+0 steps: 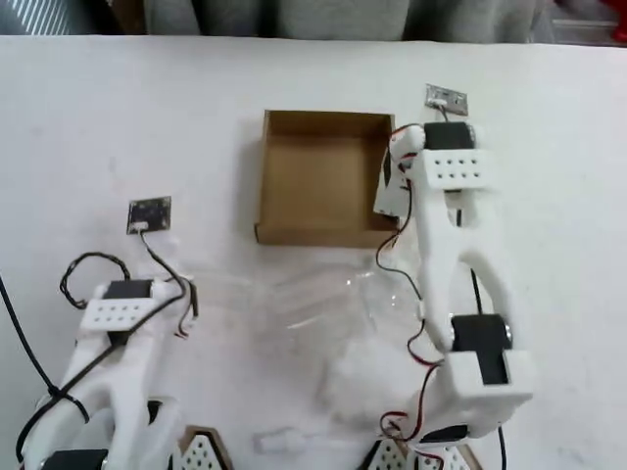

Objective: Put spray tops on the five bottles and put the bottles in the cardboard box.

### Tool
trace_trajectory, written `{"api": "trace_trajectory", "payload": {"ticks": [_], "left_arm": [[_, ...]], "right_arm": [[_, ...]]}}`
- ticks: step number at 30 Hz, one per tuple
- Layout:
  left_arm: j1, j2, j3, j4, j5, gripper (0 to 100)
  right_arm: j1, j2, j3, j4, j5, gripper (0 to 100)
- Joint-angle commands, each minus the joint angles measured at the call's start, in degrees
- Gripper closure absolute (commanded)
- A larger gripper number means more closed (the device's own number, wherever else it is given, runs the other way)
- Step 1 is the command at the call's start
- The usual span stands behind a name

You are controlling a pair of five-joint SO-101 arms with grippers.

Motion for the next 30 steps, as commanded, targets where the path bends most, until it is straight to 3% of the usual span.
{"api": "trace_trajectory", "payload": {"ticks": [1,6,11,14,17,25,30], "left_arm": [[-0.9,0.4,-3.2,-0.9,0.9,97],[-3.3,0.4,-3.2,-3.2,1.0,97],[-6.4,0.8,-4.5,-4.2,3.8,97],[-8.5,0.9,-5.0,-5.0,4.1,97],[-9.3,0.9,-4.9,-6.2,4.1,97],[-11.8,1.0,-5.0,-9.5,4.3,97],[-15.7,1.0,-5.1,-12.9,8.4,97]], "right_arm": [[1.4,-7.6,-0.4,5.5,6.8,85.1],[-3.1,-16.5,8.1,7.1,20.0,97.4],[-18.2,-25.8,26.8,7.1,37.0,96.9],[-28.5,-29.8,35.9,7.0,43.3,96.7],[-37.0,-32.7,39.7,6.9,44.4,96.7],[-49.7,-37.1,41.4,6.6,50.1,96.7],[-56.8,-40.3,45.7,2.4,49.9,96.7]]}}
